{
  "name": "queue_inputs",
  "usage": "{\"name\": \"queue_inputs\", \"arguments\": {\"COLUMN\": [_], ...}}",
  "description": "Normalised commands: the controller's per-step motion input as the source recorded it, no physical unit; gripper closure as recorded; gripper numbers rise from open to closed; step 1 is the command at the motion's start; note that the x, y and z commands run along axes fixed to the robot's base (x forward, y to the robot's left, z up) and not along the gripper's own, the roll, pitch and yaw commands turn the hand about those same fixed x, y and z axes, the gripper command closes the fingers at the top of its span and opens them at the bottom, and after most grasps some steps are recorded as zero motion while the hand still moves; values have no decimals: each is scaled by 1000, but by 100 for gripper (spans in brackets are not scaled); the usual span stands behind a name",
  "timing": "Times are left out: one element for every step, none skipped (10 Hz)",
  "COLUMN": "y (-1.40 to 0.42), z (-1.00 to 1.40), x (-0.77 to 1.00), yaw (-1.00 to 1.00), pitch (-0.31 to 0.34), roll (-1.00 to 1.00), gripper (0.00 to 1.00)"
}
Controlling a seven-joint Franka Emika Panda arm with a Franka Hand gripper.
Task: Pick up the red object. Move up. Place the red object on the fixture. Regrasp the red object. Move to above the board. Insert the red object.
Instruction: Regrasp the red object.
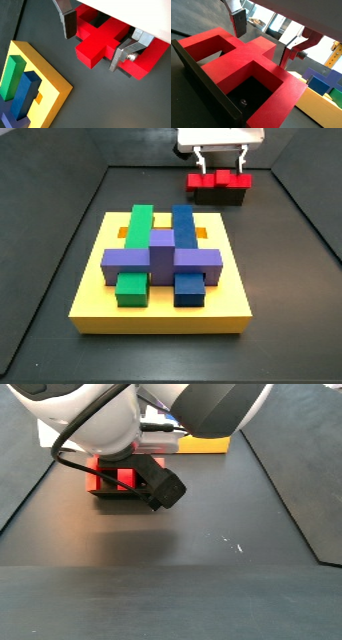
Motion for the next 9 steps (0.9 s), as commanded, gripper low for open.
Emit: {"name": "queue_inputs", "arguments": {"y": [-11, -46, -94, -106, -69, -103, -131, -151, -160], "z": [123, 200, 257, 334, 257, 254, 246, 206, 183], "x": [29, 6, 0, 0, 0, 11, 23, 40, 54], "yaw": [0, 0, 0, 0, 0, 14, 51, 60, 66], "pitch": [49, 80, 97, 74, 71, 100, 89, 97, 111], "roll": [197, 466, 754, 866, 723, 874, 971, 1000, 1000], "gripper": [0, 0, 0, 0, 0, 0, 0, 0, 0]}}
